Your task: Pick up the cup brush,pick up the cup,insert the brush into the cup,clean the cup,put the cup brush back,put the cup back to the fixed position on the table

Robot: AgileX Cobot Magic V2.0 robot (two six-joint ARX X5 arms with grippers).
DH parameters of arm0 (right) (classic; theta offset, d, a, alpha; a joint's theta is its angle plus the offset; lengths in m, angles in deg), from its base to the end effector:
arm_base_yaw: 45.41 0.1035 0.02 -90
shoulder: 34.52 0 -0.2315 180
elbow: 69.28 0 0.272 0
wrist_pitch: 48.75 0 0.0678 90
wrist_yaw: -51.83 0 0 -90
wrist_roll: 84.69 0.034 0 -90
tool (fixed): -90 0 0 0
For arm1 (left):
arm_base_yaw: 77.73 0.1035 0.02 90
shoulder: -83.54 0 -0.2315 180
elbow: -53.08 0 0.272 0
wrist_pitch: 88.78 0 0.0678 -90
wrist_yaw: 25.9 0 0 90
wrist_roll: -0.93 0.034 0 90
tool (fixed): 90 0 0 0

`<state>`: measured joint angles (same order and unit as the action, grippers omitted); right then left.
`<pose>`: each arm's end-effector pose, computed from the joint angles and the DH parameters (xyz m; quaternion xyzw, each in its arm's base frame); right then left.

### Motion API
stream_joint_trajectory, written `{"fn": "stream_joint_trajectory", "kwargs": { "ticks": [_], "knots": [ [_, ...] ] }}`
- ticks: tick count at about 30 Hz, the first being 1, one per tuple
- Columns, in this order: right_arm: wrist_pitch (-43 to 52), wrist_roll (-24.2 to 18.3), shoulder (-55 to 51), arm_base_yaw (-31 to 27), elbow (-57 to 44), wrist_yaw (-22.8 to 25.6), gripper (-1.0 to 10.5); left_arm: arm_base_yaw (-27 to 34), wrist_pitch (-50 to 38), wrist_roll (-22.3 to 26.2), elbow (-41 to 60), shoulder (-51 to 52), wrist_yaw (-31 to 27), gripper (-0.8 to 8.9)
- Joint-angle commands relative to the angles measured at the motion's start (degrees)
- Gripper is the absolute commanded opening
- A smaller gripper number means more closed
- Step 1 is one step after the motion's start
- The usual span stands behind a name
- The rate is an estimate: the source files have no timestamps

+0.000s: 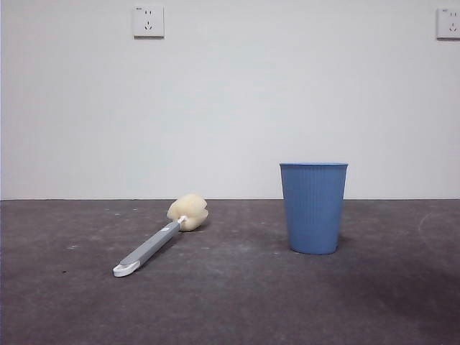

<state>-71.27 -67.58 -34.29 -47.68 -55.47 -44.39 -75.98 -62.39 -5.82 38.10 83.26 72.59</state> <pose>0.1533 -0.0024 0.1525 0.1539 0.0820 0.0224 0.9844 0.1510 -0.0004 0.1531 -0.0675 0.1047 -0.0524 0.9908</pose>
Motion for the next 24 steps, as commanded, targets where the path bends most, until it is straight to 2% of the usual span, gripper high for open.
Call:
{"fn": "stream_joint_trajectory", "kwargs": {
  "ticks": [1,6,11,16,21,24],
  "knots": [
    [-0.1,3.8,-0.1,0.1,0.7,-3.6,-0.1,0.1,-0.2,-5.0,-0.8,0.2,1.3,-0.06],
    [-0.3,5.8,2.1,0.1,5.9,-5.1,-0.1,0.1,0.9,-9.2,-5.9,-0.5,3.7,-0.06],
    [-4.4,5.2,7.4,0.2,14.1,-9.9,-0.1,0.1,3.7,-11.3,-12.3,-4.3,6.7,-0.06],
    [-14.5,-1.9,14.9,0.2,24.5,-16.5,-0.1,0.1,9.3,-10.3,-20.2,-10.6,14.1,-0.06],
    [-27.5,-10.3,23.1,0.2,35.8,-23.7,-0.1,0.1,18.3,-3.9,-29.3,-18.5,22.1,-0.06],
    [-35.8,-15.3,27.6,0.5,42.0,-26.3,-0.1,0.1,24.8,0.5,-34.4,-22.7,26.7,-0.06]
  ]
}}
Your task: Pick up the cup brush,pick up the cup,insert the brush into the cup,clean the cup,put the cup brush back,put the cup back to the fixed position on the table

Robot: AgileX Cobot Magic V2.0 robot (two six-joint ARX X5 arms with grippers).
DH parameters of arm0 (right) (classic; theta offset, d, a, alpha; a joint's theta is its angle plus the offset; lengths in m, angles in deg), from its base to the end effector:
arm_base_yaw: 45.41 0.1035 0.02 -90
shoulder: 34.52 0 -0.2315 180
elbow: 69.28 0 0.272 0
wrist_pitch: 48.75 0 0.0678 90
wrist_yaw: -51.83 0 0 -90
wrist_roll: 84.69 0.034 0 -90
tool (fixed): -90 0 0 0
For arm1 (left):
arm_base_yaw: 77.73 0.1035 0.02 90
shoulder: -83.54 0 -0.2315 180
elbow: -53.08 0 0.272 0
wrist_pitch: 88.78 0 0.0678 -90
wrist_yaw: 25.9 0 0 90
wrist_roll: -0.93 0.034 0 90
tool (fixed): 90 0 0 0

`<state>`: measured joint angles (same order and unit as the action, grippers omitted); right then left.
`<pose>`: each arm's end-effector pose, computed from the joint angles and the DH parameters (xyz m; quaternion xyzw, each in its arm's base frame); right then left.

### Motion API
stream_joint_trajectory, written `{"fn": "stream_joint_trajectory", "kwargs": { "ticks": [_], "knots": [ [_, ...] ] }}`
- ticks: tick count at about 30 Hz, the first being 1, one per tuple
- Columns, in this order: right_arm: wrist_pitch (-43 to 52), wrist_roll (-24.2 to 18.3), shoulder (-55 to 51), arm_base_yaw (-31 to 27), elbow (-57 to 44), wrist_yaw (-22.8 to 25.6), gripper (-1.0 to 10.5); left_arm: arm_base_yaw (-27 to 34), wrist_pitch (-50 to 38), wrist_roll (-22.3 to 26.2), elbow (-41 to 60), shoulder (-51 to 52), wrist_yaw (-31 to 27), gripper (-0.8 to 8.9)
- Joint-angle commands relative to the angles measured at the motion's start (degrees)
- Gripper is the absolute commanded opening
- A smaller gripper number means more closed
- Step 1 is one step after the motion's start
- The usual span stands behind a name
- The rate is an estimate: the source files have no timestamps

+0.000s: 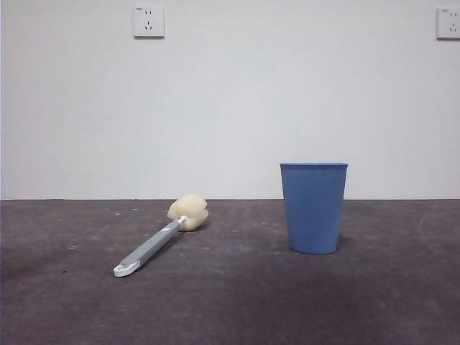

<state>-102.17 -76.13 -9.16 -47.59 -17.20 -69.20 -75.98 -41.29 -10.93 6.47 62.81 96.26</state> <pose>0.1409 0.0122 0.2814 0.1361 0.2387 0.2252 0.9348 0.1385 -0.0139 0.2686 -0.1523 0.2050 -0.2377 0.9372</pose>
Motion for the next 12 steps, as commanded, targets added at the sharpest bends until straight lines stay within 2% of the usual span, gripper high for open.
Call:
{"fn": "stream_joint_trajectory", "kwargs": {
  "ticks": [1,7,12],
  "knots": [
    [-7.5,-8.3,3.9,0.7,5.7,-2.2,-0.1,0.1,6.0,7.2,-4.3,-3.5,4.4,-0.06],
    [-19.8,-14.1,9.6,3.7,13.4,-2.1,-0.1,0.1,18.1,15.2,-11.4,-8.7,8.5,-0.06],
    [-25.0,-16.2,11.1,6.4,14.7,-1.9,-0.1,0.0,25.2,18.7,-13.7,-10.1,8.5,-0.06]
  ]
}}
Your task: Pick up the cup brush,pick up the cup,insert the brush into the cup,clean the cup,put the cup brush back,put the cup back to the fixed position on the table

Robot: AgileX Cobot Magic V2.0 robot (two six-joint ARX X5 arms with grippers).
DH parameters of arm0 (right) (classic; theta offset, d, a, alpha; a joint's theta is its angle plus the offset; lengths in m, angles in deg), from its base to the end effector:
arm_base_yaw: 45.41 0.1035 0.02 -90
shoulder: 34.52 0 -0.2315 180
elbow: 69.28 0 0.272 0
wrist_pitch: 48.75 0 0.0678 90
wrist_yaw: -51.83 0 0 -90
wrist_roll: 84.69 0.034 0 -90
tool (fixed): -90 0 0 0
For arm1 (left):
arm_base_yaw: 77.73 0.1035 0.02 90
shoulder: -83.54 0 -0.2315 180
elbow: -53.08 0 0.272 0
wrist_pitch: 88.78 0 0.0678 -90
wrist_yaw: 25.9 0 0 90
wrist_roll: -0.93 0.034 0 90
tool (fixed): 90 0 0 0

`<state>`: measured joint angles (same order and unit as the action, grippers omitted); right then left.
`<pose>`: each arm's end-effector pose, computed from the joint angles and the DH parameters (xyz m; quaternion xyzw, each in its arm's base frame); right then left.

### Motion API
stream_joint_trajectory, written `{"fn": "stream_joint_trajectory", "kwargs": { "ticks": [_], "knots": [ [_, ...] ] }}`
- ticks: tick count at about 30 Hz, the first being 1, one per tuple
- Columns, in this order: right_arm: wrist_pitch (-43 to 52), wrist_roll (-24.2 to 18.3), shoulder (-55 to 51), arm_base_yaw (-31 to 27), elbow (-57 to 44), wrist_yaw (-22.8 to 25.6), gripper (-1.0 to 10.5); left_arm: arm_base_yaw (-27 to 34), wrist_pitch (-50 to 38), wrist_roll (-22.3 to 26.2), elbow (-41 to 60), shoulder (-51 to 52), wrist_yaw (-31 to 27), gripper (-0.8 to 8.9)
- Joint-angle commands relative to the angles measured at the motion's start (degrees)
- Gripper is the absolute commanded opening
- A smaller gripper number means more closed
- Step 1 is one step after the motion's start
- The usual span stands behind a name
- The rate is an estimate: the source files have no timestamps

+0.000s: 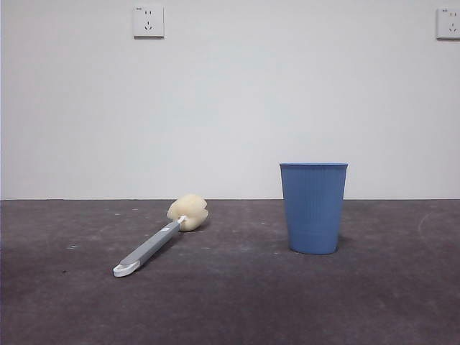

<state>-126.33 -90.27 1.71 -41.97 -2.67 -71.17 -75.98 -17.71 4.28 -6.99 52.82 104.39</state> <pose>0.1320 0.0265 0.3072 0.0596 0.3727 0.3050 0.8744 0.1286 -0.0181 0.2927 -0.1019 0.3232 -0.3180 0.8855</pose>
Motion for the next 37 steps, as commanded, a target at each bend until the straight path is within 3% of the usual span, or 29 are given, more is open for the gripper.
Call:
{"fn": "stream_joint_trajectory", "kwargs": {
  "ticks": [1,4,5,9,10,12,25,28,37],
  "knots": [
    [-1.0,-2.1,0.3,1.0,0.2,0.1,-0.1,0.0,2.1,3.6,-0.2,-0.1,0.3,-0.05],
    [-1.0,-2.0,0.3,1.1,0.2,0.2,0.1,0.0,2.8,3.5,-0.2,-0.1,0.3,0.12],
    [-1.0,-2.0,0.3,1.1,0.2,0.2,0.3,0.0,2.9,3.1,-0.2,-0.1,0.2,0.66],
    [-1.0,-1.7,0.3,1.1,0.2,0.3,4.2,0.0,3.1,0.7,-0.3,-0.6,-1.5,5.06],
    [-1.0,-1.7,0.3,1.1,0.2,0.3,5.0,0.0,3.2,0.7,-0.3,-0.7,-1.4,5.28],
    [-1.1,-1.5,0.3,1.1,0.2,0.3,6.3,0.0,3.3,0.7,-0.3,-0.8,-1.0,5.29],
    [-1.0,-1.3,0.5,1.1,0.2,0.3,6.3,-1.3,0.7,0.7,-0.4,-5.7,-6.0,5.29],
    [-1.0,-1.3,0.9,1.1,0.2,0.3,6.3,-2.6,-3.0,-1.5,-0.4,-8.7,-6.6,5.30],
    [-1.0,-0.7,1.4,1.1,0.2,0.3,6.3,-15.1,-15.8,-8.8,-0.4,-22.0,-16.4,5.29]
  ]
}}
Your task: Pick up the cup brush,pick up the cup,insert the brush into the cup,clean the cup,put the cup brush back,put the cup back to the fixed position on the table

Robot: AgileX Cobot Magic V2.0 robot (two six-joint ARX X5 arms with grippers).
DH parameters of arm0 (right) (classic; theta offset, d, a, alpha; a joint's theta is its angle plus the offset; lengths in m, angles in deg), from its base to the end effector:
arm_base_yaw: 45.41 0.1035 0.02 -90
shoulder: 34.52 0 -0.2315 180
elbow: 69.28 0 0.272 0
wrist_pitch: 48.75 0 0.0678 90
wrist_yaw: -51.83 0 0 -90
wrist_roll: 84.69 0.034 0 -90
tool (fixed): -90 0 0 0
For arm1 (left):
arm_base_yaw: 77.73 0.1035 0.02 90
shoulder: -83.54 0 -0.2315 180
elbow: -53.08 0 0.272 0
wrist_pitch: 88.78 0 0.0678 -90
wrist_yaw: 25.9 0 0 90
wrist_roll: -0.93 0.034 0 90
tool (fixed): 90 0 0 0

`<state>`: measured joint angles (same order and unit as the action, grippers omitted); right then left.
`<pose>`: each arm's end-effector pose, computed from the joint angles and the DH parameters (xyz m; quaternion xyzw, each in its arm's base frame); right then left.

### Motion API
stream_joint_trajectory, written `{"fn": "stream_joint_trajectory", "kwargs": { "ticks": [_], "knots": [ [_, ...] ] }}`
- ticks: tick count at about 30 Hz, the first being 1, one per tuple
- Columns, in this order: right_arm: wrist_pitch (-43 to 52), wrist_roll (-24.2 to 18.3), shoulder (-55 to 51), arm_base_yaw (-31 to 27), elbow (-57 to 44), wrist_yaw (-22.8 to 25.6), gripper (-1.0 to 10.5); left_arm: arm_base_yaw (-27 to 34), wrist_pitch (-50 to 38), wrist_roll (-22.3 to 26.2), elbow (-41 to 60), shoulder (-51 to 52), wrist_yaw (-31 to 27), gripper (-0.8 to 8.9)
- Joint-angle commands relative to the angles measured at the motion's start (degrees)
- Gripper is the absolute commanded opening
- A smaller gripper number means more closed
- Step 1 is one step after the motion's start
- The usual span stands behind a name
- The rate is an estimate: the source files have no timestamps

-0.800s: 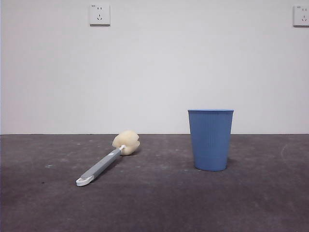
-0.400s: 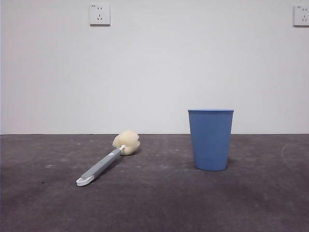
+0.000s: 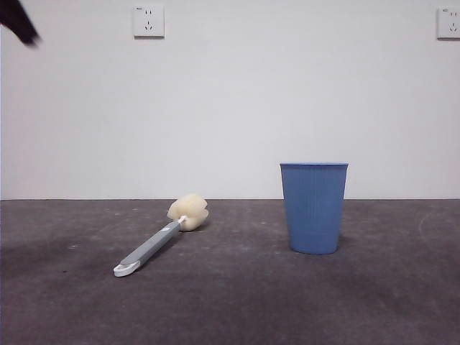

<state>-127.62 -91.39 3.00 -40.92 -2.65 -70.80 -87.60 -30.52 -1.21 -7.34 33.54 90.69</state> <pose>0.1345 0.0289 0.3032 0.0519 0.3905 0.3121 0.8645 0.1990 -0.0501 0.2572 -0.0752 0.4064 -0.2784 0.8670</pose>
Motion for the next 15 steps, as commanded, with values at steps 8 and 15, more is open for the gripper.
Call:
{"fn": "stream_joint_trajectory", "kwargs": {
  "ticks": [8,15],
  "knots": [
    [0.3,1.0,0.3,0.0,0.2,-0.1,6.3,-15.7,-15.5,-10.6,-1.1,-17.8,-18.3,5.28],
    [0.3,1.3,0.3,0.1,0.2,-0.1,6.3,-20.4,-18.5,-12.3,-6.3,-31.0,-26.2,5.28]
  ]
}}
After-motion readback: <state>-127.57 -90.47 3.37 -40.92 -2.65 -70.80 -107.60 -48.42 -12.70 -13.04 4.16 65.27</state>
